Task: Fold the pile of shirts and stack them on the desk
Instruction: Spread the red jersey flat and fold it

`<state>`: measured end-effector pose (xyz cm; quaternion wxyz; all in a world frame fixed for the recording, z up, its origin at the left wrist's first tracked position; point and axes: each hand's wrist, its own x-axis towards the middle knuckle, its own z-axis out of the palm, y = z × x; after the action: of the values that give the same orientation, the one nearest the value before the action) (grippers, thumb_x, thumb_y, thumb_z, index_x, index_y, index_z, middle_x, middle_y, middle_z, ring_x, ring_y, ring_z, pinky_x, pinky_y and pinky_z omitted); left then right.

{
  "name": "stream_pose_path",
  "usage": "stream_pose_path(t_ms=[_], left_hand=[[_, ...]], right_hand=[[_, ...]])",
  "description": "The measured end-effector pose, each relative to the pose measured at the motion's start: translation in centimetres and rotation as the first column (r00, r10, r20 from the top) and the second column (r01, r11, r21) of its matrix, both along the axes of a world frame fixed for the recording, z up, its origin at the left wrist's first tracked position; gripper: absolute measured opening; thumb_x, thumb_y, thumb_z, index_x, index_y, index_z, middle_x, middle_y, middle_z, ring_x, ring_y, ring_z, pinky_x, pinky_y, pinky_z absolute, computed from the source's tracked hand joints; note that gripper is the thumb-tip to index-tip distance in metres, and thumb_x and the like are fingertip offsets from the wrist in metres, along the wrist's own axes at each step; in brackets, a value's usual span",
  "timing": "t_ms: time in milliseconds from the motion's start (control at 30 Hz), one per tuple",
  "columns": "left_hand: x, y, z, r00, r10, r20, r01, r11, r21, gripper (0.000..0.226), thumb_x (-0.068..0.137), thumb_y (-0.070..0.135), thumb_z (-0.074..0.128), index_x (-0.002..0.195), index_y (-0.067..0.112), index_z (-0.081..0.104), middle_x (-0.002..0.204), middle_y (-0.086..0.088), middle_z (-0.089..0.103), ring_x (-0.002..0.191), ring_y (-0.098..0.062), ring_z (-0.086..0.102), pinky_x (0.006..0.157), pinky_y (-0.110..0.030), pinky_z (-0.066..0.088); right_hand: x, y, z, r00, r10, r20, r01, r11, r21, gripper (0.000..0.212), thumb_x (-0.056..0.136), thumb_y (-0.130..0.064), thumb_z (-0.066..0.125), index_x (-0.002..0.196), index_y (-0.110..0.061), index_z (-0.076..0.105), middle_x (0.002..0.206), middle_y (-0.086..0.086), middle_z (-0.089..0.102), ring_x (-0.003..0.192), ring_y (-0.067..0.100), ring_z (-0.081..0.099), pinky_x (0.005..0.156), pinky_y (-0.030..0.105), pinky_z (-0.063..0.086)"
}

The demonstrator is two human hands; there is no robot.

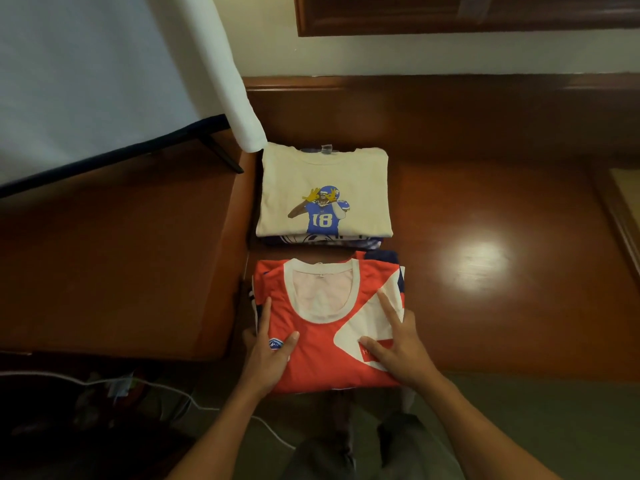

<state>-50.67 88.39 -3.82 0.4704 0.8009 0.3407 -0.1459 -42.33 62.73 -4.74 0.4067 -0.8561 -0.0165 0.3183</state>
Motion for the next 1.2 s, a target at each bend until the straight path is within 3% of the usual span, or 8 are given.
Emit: stream_pose_path(t_ms=[133, 300, 400, 533, 733, 900, 1000, 1200], left_hand=[[-0.8, -0.5, 0.2, 1.0, -0.024, -0.001, 0.024, 1.0, 0.013, 0.087, 0.085, 0.067, 0.056, 0.149, 0.066, -0.003, 0.156, -0.012, 0.016, 0.134, -0.044, 0.043, 0.101, -0.054, 0.047], [-3.0, -2.2, 0.6, 1.0, -0.029, -0.007, 0.029, 0.999, 0.028, 0.086, 0.09, 0.063, 0.057, 0.151, 0.062, -0.004, 0.156, -0.013, 0.016, 0.135, -0.045, 0.042, 0.101, -0.054, 0.047], [-4.6, -3.1, 0.5, 1.0, -0.019, -0.011, 0.019, 1.0, 0.015, 0.089, 0.086, 0.066, 0.056, 0.151, 0.062, -0.004, 0.157, -0.013, 0.017, 0.135, -0.044, 0.043, 0.101, -0.054, 0.047], [-6.4, -3.8, 0.5, 0.998, 0.038, 0.042, -0.035, 0.997, -0.065, 0.084, 0.091, 0.051, 0.064, 0.15, 0.062, 0.006, 0.156, -0.01, 0.021, 0.135, -0.039, 0.044, 0.1, -0.052, 0.049], [-8.5, -3.8, 0.1, 0.997, 0.062, 0.05, -0.055, 0.989, -0.14, 0.083, 0.082, 0.059, 0.067, 0.144, 0.071, 0.014, 0.158, -0.005, 0.021, 0.136, -0.036, 0.043, 0.099, -0.056, 0.051], [-9.2, -4.2, 0.4, 0.985, 0.087, 0.15, -0.069, 0.99, -0.126, 0.078, 0.091, 0.045, 0.068, 0.151, 0.06, 0.02, 0.162, 0.002, 0.017, 0.141, -0.029, 0.038, 0.093, -0.039, 0.05], [-9.3, -4.0, 1.0, 0.99, 0.067, 0.125, -0.042, 0.981, -0.192, 0.084, 0.087, 0.053, 0.068, 0.151, 0.062, 0.015, 0.165, 0.004, 0.022, 0.145, -0.027, 0.037, 0.106, -0.052, 0.047], [-9.1, -3.3, 1.5, 1.0, -0.007, 0.03, 0.015, 0.956, -0.292, 0.087, 0.088, 0.049, 0.066, 0.153, 0.057, 0.008, 0.164, -0.001, 0.025, 0.144, -0.033, 0.039, 0.107, -0.059, 0.045]], right_hand=[[-1.2, -0.3, -0.6, 1.0, -0.012, 0.001, 0.012, 0.997, -0.07, 0.08, 0.073, -0.084, 0.054, 0.13, -0.079, -0.002, 0.156, -0.005, 0.016, 0.142, 0.031, 0.034, 0.114, 0.054, 0.04], [-3.1, -1.3, -0.3, 0.995, -0.067, -0.069, 0.06, 0.993, -0.101, 0.083, 0.083, -0.07, 0.063, 0.148, -0.062, 0.011, 0.155, 0.0, 0.018, 0.14, 0.035, 0.033, 0.113, 0.056, 0.04], [-4.3, -2.3, -0.1, 0.989, -0.123, -0.077, 0.119, 0.991, -0.059, 0.077, 0.086, -0.062, 0.067, 0.149, -0.057, 0.023, 0.152, 0.001, 0.021, 0.139, 0.036, 0.036, 0.111, 0.054, 0.043], [-5.8, -3.7, -0.1, 0.979, -0.178, -0.104, 0.178, 0.984, -0.006, 0.07, 0.086, -0.062, 0.067, 0.145, -0.057, 0.03, 0.155, -0.001, 0.025, 0.136, 0.033, 0.042, 0.106, 0.051, 0.048], [-6.2, -5.7, 0.0, 0.964, -0.097, -0.246, 0.138, 0.978, 0.159, 0.062, 0.088, -0.054, 0.07, 0.14, -0.057, 0.036, 0.148, -0.007, 0.038, 0.119, 0.019, 0.054, 0.095, 0.042, 0.058], [-6.1, -5.3, 0.2, 0.969, -0.064, -0.239, 0.115, 0.972, 0.206, 0.06, 0.09, -0.053, 0.068, 0.139, -0.058, 0.034, 0.143, -0.008, 0.041, 0.112, 0.016, 0.056, 0.084, 0.032, 0.06], [-6.1, -4.8, 0.6, 0.962, -0.06, -0.268, 0.112, 0.976, 0.185, 0.063, 0.089, -0.057, 0.066, 0.141, -0.059, 0.029, 0.141, -0.01, 0.04, 0.113, 0.018, 0.056, 0.086, 0.036, 0.06], [-8.1, -4.8, 0.6, 0.943, -0.121, -0.309, 0.188, 0.963, 0.195, 0.067, 0.089, -0.049, 0.07, 0.14, -0.06, 0.028, 0.14, -0.008, 0.042, 0.114, 0.02, 0.058, 0.087, 0.039, 0.061]])
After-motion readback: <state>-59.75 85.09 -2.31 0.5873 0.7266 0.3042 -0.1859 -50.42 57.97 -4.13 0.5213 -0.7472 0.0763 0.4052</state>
